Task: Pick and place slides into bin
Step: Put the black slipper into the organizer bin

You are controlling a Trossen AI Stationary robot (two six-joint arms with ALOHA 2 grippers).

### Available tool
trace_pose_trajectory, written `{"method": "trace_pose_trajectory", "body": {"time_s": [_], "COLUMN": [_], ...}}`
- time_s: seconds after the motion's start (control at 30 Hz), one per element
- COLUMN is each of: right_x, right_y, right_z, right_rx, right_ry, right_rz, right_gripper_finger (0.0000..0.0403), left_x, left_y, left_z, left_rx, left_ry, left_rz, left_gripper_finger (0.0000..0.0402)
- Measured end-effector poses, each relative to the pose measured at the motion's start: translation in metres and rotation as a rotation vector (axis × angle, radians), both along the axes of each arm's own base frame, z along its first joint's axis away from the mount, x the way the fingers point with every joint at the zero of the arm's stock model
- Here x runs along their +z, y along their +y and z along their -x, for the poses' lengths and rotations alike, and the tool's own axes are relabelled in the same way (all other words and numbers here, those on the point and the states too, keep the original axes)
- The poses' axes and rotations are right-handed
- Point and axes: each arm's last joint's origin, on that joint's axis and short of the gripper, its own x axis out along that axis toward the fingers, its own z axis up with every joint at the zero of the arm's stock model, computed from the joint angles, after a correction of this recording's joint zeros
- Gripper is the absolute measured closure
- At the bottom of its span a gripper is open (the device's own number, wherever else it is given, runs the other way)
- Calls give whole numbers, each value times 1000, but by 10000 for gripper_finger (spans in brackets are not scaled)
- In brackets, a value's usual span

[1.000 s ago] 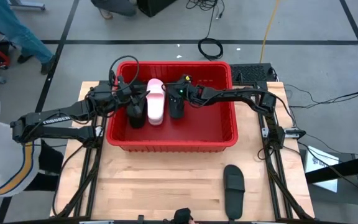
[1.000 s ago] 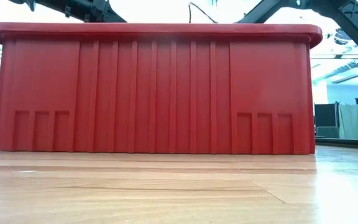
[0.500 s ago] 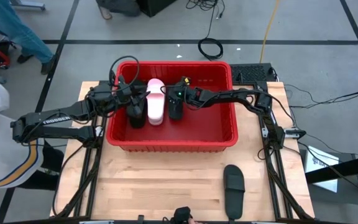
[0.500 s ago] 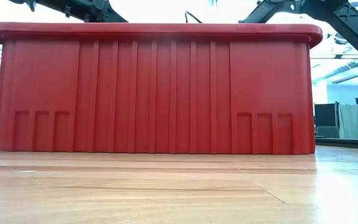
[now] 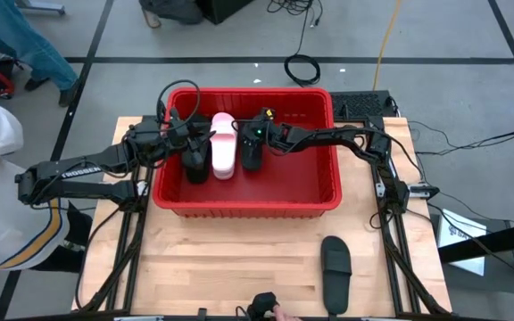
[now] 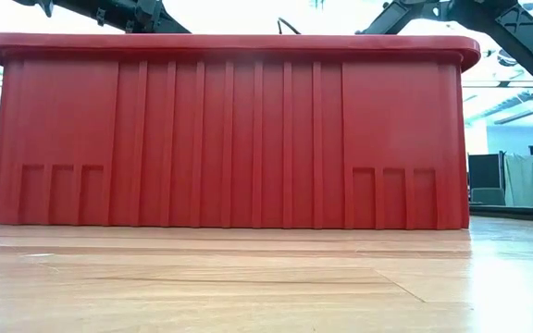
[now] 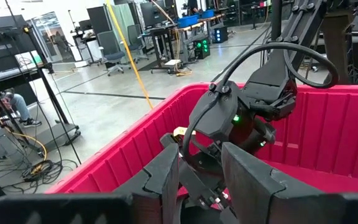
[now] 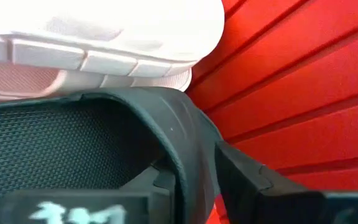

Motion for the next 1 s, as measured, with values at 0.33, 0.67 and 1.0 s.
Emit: {"method": "trace_pose_trajectory", "body": {"time_s": [0.33, 0.67, 1.0], "right_x": [-4, 11, 14], "right_y": [0, -3, -1], "right_z": [3, -3, 0], "right_rx": [-19, -50, -44], "right_ry": [38, -55, 57], "right_rz": [-31, -57, -156], "right_gripper_finger": [225, 175, 181], "left_x": [0, 0, 0], "left_y": [0, 0, 0], "left_z": [0, 0, 0], "left_rx": [-1, -1, -3], "left_ry": [0, 0, -2], "left_rz": [-1, 0, 3], "left_gripper_finger": [275, 275, 275]}}
